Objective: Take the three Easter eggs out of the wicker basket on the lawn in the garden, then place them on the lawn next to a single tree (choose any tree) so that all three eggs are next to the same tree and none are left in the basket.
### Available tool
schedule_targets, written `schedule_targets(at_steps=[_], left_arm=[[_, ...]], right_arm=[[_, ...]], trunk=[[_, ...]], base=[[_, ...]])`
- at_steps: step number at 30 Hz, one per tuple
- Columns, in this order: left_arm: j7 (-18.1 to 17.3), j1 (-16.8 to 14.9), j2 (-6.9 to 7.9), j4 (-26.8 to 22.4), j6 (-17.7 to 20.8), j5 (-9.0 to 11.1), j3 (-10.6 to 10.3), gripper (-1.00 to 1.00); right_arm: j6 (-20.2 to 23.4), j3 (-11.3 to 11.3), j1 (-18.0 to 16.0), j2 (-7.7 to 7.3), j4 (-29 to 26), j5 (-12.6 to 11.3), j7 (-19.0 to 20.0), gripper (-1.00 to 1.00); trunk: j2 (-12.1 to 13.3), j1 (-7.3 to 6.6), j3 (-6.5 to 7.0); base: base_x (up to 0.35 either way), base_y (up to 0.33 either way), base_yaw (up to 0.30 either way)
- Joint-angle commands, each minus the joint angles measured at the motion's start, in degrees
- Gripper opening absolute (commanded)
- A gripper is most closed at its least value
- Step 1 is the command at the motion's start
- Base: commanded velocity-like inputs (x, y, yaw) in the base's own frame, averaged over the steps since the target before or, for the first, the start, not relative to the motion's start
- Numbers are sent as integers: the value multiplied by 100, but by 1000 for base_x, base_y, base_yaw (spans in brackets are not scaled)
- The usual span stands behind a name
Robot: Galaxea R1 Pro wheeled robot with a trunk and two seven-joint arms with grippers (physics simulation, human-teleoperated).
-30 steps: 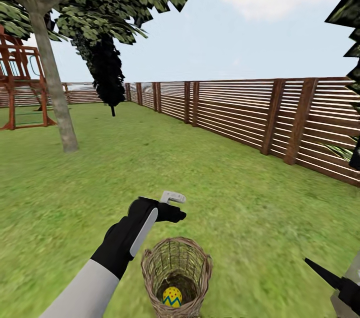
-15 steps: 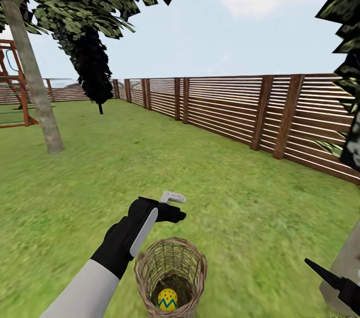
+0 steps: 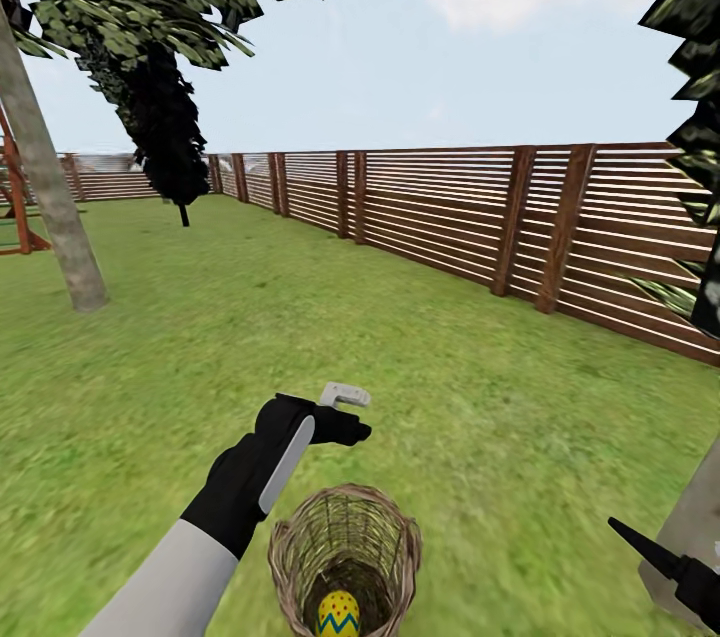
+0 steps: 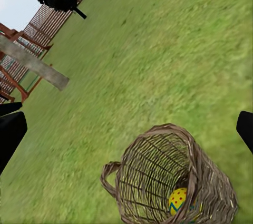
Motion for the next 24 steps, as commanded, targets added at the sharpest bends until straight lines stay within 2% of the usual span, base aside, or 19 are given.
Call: schedule_targets(at_steps=[1, 6, 16, 24], left_arm=[[16, -4, -3, -2, 21, 24, -5, 100], [19, -5, -4, 4, 20, 24, -9, 100], [38, -12, -7, 90, 18, 24, -10, 100], [37, -12, -7, 194, 10, 24, -43, 100]], right_arm=[[31, -2, 1, -3, -3, -23, 3, 100], [31, -3, 1, -8, -3, -34, 3, 100], [31, -3, 1, -10, -3, -43, 3, 100], [30, -3, 1, -17, -3, -39, 3, 100]], trunk=[[-3, 0, -5], [-3, 0, -6], [-3, 0, -6], [-3, 0, -6]], base=[[4, 6, -5], [79, 54, -2], [209, 109, 0], [47, 14, 0]])
